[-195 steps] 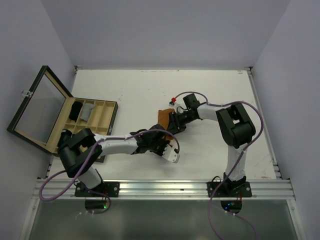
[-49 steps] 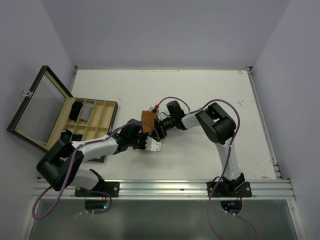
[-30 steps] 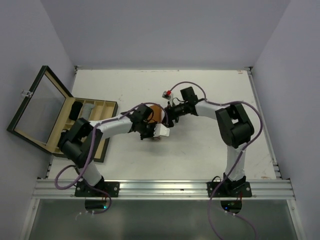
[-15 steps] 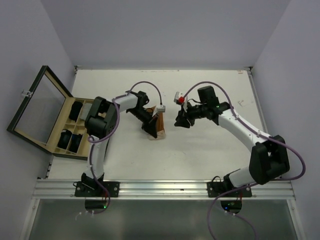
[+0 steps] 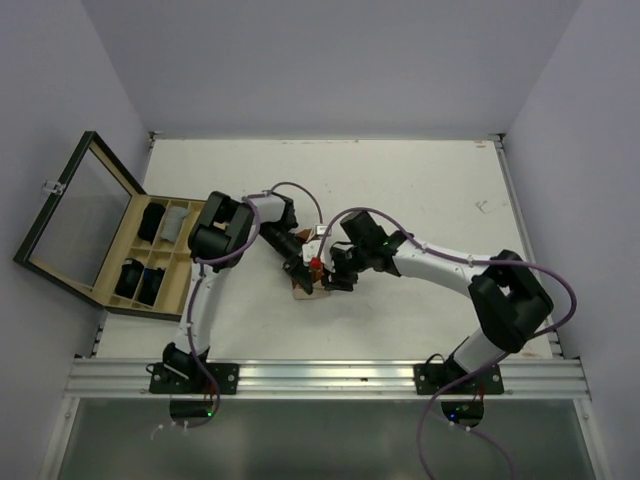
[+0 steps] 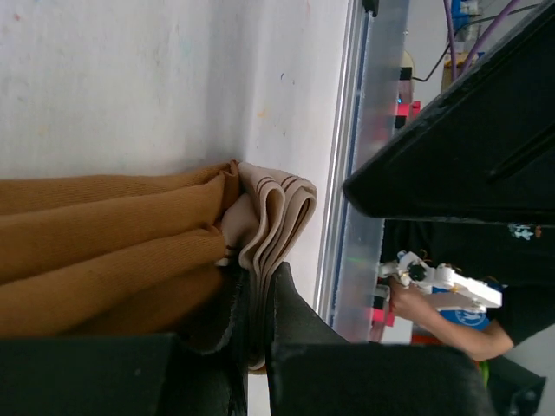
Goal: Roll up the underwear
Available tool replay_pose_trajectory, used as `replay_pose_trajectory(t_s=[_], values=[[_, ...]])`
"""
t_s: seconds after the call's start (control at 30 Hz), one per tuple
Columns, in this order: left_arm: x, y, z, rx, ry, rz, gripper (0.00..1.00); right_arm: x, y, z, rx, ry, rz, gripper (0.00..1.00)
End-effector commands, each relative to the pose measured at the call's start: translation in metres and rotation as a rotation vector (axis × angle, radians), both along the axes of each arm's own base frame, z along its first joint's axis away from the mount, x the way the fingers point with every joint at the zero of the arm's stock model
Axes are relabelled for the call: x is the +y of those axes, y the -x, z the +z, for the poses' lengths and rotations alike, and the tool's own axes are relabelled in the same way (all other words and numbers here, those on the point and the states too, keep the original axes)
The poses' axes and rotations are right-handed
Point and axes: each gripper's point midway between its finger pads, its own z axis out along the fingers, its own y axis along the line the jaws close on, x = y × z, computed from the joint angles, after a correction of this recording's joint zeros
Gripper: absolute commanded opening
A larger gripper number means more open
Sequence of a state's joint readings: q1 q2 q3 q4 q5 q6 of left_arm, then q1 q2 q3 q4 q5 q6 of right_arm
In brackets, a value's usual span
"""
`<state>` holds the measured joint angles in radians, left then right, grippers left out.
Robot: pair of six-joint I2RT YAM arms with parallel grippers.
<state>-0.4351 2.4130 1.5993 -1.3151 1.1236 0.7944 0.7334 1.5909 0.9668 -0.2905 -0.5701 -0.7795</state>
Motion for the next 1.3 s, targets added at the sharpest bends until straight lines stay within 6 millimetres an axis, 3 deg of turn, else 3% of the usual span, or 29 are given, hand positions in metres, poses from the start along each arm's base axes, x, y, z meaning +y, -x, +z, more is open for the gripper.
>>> replay_pose_trajectory(t_s=[0.0, 0.3, 0.57, 0.63, 0.67, 0.77, 0.8, 0.83, 0.9, 0.97, 1.03, 1.17, 1.2, 1.27], values=[[0.065, 0.006, -0.106, -0.223, -0.277, -0.3, 0.03, 0.016, -0.002, -0.005, -0.1, -0.024, 0.085, 0.52], [0.064, 0.005, -0.105, -0.23, -0.271, -0.292, 0.04, 0.032, 0.022, -0.028, -0.07, -0.006, 0.155, 0.58], [0.064, 0.005, -0.104, -0.227, -0.27, -0.283, 0.06, 0.041, 0.026, -0.048, -0.062, 0.024, 0.169, 0.56], [0.064, 0.005, -0.104, -0.225, -0.269, -0.281, 0.06, 0.042, 0.026, -0.056, -0.048, 0.033, 0.164, 0.52], [0.064, 0.004, -0.104, -0.227, -0.27, -0.279, 0.07, 0.043, 0.026, -0.057, -0.041, 0.03, 0.159, 0.4], [0.064, 0.005, -0.103, -0.233, -0.268, -0.265, 0.09, 0.043, 0.029, -0.062, -0.013, 0.033, 0.158, 0.19], [0.062, 0.003, -0.098, -0.245, -0.261, -0.255, 0.1, 0.044, 0.033, -0.062, 0.007, 0.028, 0.166, 0.05], [0.06, 0.001, -0.096, -0.26, -0.251, -0.243, 0.16, 0.041, 0.038, -0.067, 0.039, 0.042, 0.165, 0.01], [0.055, -0.002, -0.08, -0.285, -0.222, -0.2, 0.2, 0.039, 0.041, -0.069, 0.077, 0.048, 0.167, 0.0], [0.049, -0.012, -0.069, -0.332, -0.196, -0.155, 0.34, 0.034, 0.053, -0.075, 0.151, 0.069, 0.186, 0.0], [0.046, -0.029, -0.044, -0.403, -0.171, -0.084, 0.38, 0.028, 0.062, -0.081, 0.211, 0.1, 0.193, 0.0], [0.047, -0.074, 0.023, -0.544, -0.074, 0.109, 0.4, 0.028, 0.068, -0.087, 0.308, 0.123, 0.196, 0.0], [0.056, -0.09, 0.053, -0.615, -0.059, 0.181, 0.41, 0.026, 0.069, -0.094, 0.355, 0.137, 0.186, 0.0], [0.067, -0.109, 0.081, -0.731, -0.035, 0.256, 0.44, 0.03, 0.068, -0.088, 0.454, 0.118, 0.163, 0.0]])
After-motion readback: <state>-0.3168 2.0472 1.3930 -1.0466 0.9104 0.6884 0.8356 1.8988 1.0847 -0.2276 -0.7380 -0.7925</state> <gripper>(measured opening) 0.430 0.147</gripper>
